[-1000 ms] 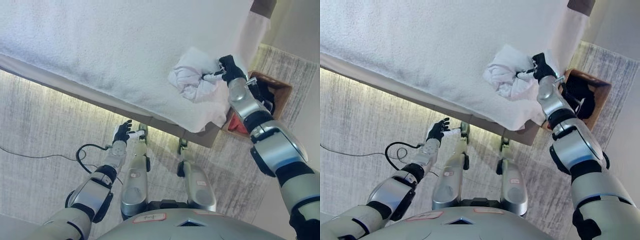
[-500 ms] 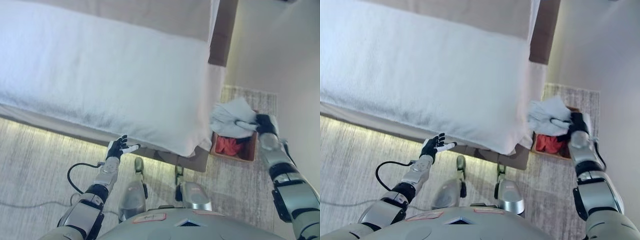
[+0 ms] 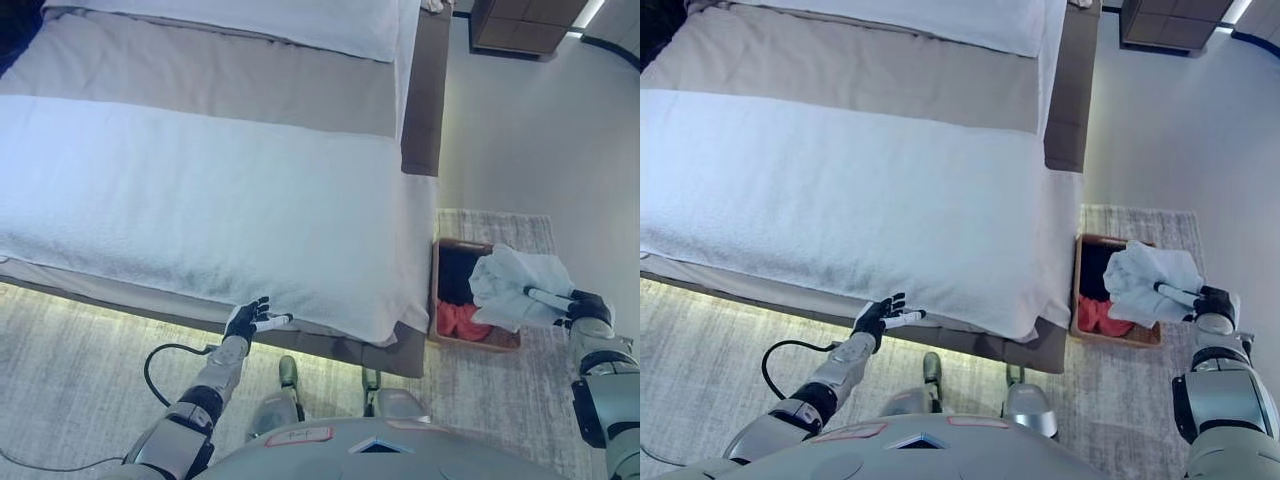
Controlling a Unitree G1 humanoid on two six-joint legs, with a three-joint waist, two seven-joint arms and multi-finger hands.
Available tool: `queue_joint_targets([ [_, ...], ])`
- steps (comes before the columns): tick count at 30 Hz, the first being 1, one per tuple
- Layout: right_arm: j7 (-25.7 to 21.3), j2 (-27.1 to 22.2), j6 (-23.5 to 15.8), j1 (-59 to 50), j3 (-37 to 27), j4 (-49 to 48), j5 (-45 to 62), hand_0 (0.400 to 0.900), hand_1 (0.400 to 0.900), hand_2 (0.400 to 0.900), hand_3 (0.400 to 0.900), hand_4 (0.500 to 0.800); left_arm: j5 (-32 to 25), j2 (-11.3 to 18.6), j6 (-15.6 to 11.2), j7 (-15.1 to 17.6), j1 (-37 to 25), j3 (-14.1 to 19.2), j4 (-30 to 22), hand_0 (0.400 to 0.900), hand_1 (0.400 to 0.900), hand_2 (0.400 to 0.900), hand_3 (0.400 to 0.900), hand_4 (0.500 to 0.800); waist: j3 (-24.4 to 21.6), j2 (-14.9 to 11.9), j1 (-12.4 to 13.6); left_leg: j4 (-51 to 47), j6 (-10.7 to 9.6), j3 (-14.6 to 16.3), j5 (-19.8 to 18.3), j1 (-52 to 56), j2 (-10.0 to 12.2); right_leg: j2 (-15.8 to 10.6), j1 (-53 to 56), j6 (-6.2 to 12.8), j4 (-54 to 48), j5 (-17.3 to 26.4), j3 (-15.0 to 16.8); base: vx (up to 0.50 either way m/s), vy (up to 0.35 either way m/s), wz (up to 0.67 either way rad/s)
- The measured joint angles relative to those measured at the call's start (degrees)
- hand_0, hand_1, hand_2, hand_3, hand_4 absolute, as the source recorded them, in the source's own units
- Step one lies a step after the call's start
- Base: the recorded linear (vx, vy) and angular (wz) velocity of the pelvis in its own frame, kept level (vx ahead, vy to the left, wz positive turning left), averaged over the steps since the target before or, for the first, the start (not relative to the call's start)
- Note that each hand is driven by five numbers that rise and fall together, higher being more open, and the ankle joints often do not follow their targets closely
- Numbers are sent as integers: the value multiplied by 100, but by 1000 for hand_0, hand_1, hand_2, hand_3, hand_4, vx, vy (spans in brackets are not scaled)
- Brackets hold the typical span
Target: Put the clothes on the bed into the basket.
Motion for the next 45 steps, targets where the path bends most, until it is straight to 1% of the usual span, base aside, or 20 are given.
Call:
queue_joint_targets([
  [3,8,-16,0,-26,0,3,0,400,400,400,400,500,1,-11,14,-21,40,-27,2,900,900,900,900,800,-9,14,24,51,0,-22,0,40,14,18,52,-19,0,-13,-14,8,-18,3],
  [4,20,-20,1,-41,0,18,0,461,461,461,461,536,0,-11,15,-21,42,-27,2,900,900,900,900,800,-10,15,22,51,1,-42,1,42,15,21,63,-29,0,-19,-33,6,-14,4],
  [5,51,-29,1,-63,0,44,1,857,857,857,857,774,0,-11,15,-21,43,-27,2,900,900,900,900,800,-10,15,30,53,2,-47,2,43,16,22,68,-30,0,-20,-43,13,-21,5],
  [6,69,-34,1,-91,0,75,1,900,900,900,900,800,0,-11,17,-21,44,-27,3,900,900,900,900,800,-11,17,39,53,8,-50,6,45,17,24,71,-28,0,-18,-47,16,-18,4],
  [11,76,-102,24,-203,-52,282,7,900,900,900,900,800,1,-11,30,-52,44,-38,3,900,900,900,900,800,-15,23,119,55,15,-59,14,88,17,25,124,-39,0,-29,-62,18,-14,4],
  [14,75,-192,26,-256,-59,282,72,900,900,900,900,800,1,-10,42,-53,50,-41,4,900,900,900,900,800,-25,38,123,55,14,-114,13,113,14,26,174,-59,0,-50,-124,3,0,1],
  [18,71,-277,28,-438,-60,285,74,900,900,900,900,800,-1,-17,47,-63,51,-62,3,900,900,900,900,800,-38,57,126,55,7,-120,9,136,17,31,200,-48,0,-59,-129,0,0,0],
  [29,65,-278,93,-456,-60,251,81,900,900,900,900,800,-4,-37,60,-64,51,-56,4,900,900,900,900,800,-40,60,126,55,2,-124,2,163,18,32,233,-40,0,-73,-131,-8,4,-2],
  [33,42,-198,90,-431,-59,93,185,900,900,900,900,800,-5,-77,60,-62,53,-39,4,900,900,900,900,800,-40,60,120,54,2,-110,2,176,20,32,240,-40,0,-73,-117,-5,4,-2],
  [35,-41,-76,78,-348,-57,-128,184,900,900,900,900,800,-5,-88,61,-55,64,-16,9,900,900,900,900,800,-36,51,110,54,1,-102,2,188,27,40,248,-41,0,-73,-107,-10,9,-5],
  [39,-53,258,49,-76,-47,-566,179,900,900,900,900,800,-4,-110,61,-54,65,3,11,900,900,900,900,800,-32,43,115,53,-5,-83,-3,213,39,51,265,-40,1,-73,-89,-9,4,-2],
  [42,-59,690,-44,200,-27,-822,159,900,900,900,900,800,-2,-107,60,-44,71,75,18,900,900,900,900,800,-35,8,112,53,-22,-58,-15,235,62,72,275,-40,1,-73,-65,-13,8,-2],
  [45,-58,1096,-53,482,181,-1057,64,900,900,900,900,800,0,-119,59,-41,71,136,17,900,900,900,900,800,-33,-19,107,51,-26,-44,-18,236,69,76,267,-39,1,-74,-44,-12,18,-4],
])
